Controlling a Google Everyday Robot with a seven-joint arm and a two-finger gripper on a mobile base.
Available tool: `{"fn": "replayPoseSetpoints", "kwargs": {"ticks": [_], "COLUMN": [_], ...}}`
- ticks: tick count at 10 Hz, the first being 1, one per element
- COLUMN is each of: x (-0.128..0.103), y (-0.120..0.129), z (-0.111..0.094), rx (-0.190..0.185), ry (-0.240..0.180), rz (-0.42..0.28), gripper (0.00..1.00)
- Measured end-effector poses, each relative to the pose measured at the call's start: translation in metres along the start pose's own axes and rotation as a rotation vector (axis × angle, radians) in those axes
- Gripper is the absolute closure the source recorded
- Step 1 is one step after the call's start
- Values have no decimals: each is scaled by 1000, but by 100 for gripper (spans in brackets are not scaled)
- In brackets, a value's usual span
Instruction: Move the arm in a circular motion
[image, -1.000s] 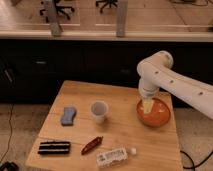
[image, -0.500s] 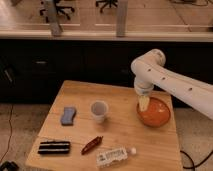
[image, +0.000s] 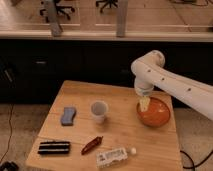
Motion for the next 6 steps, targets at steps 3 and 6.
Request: {"fn": "replayPoseSetpoints", "kwargs": {"ticks": [3, 6], "x": [-3, -4], "y": [-1, -2], "z": [4, 9], "rx": [-3, -7], "ry": [3, 7], "rz": [-20, -39], "gripper": [20, 20]}}
